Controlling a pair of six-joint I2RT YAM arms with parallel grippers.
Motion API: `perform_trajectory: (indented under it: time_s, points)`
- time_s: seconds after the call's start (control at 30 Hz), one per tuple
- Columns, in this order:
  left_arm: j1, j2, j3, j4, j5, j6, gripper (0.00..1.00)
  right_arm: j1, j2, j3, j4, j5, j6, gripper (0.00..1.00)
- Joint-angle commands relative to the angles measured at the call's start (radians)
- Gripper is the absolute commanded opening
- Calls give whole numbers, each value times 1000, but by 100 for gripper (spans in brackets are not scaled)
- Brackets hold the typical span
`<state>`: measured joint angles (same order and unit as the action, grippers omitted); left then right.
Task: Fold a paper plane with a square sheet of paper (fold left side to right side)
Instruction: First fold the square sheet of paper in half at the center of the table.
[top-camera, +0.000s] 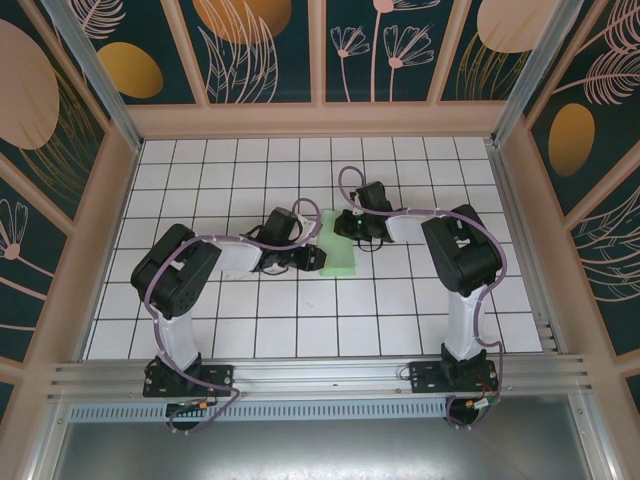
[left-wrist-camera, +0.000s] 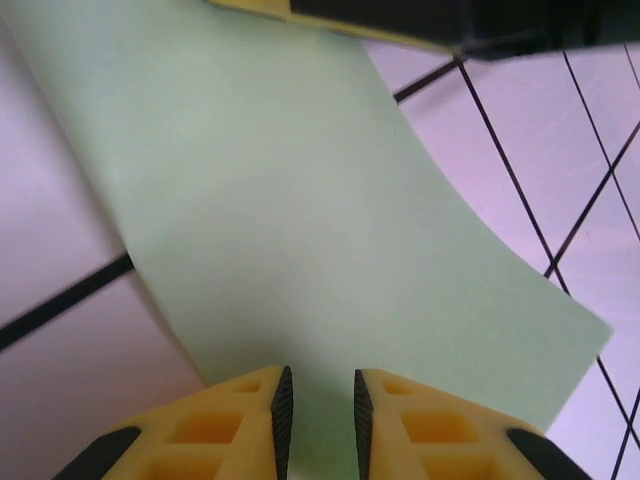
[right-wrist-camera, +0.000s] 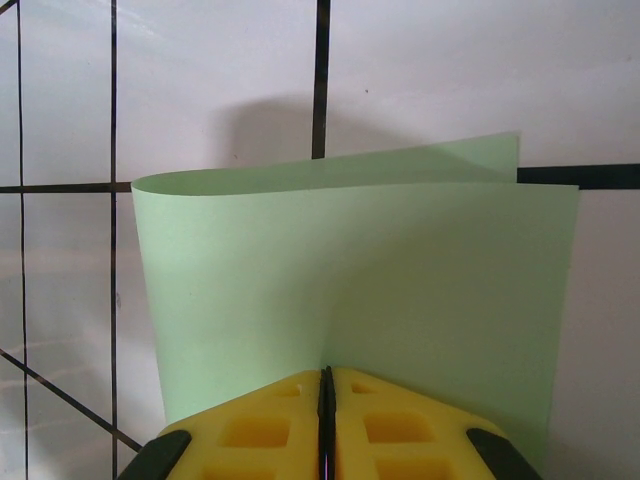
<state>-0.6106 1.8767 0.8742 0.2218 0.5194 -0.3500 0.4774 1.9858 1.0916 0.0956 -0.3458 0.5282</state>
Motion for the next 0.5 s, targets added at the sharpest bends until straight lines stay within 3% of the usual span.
perform_trajectory:
  time_s: [0.0,0.27,0.47]
  points:
    - [-24,-17,-52,-131,25,32,27,-14,49,4,-77,27,-21,13]
    - [-36,-74,-89,-129,41,25,27,-13,49,4,-77,24,-20,13]
    - [-32,-108,0,-111,50,-25,29,-13,45,4,-80,25,-23,13]
